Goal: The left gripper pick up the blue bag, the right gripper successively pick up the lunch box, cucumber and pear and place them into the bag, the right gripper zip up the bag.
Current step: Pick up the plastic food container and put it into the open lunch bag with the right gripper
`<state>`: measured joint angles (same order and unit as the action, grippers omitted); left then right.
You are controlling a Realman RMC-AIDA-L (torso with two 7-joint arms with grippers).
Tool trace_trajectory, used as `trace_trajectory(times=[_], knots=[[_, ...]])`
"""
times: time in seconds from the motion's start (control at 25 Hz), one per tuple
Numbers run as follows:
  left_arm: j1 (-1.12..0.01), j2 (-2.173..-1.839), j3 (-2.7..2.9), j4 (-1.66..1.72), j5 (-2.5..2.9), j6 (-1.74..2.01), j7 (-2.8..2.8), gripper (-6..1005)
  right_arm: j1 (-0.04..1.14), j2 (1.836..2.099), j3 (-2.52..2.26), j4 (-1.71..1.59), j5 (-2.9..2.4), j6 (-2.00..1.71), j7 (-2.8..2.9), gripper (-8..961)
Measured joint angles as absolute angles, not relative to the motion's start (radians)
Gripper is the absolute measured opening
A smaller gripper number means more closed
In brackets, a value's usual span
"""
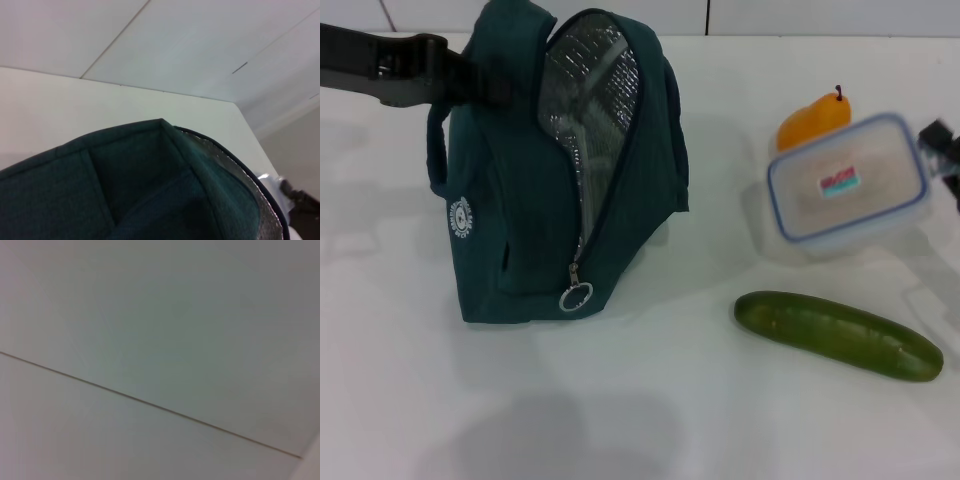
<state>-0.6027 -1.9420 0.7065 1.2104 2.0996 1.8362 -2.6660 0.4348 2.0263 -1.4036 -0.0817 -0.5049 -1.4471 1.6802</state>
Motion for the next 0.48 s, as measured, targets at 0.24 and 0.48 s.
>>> trace_trajectory(times=[0.24, 0.48], knots=[[-0.603, -1.945, 0.711, 1.21, 2.098, 1.836, -2.666, 40, 0.439, 2.026, -1.404, -0.095, -0.429, -1.54, 1.696, 114], [-0.604, -1.948, 0.728, 1.2, 2.098, 1.836, -2.665, 40, 0.45, 2.027, -1.41, -0.201, -0.381, -1.576, 1.764, 122]])
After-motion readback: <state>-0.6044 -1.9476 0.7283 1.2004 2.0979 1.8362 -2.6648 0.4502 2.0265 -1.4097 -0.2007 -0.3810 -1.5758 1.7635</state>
